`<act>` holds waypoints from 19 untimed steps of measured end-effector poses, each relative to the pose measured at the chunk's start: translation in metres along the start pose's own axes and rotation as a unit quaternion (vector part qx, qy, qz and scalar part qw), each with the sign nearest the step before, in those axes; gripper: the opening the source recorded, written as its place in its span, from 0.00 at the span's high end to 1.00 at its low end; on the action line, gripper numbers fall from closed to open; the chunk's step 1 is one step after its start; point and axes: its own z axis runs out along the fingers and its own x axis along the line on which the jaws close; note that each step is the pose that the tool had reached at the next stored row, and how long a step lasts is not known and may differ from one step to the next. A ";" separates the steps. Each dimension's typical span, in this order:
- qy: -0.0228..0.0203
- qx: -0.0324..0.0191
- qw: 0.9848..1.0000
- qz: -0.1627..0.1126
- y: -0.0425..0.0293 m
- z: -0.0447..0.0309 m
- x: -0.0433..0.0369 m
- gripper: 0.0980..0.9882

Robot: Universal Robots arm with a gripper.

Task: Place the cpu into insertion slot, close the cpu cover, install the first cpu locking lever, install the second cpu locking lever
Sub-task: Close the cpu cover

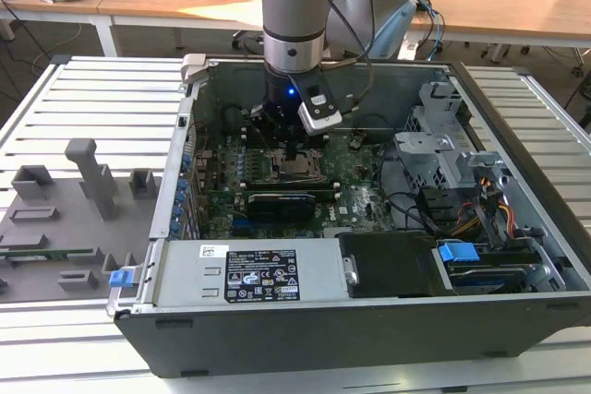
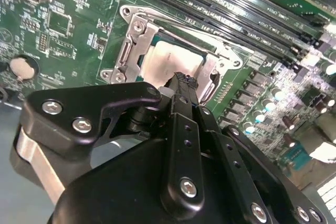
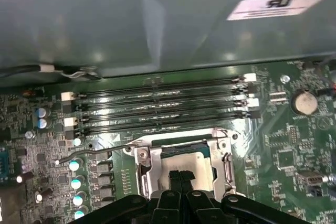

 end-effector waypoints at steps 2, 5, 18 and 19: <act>0.001 -0.001 1.000 -0.019 -0.0001 0.0016 0.0001 0.99; 0.001 -0.002 0.999 -0.038 -0.0020 0.0023 0.0026 0.99; 0.002 -0.002 0.999 -0.050 -0.0039 0.0050 0.0127 0.99; 0.002 -0.002 0.998 -0.058 -0.0041 0.0053 0.0135 0.99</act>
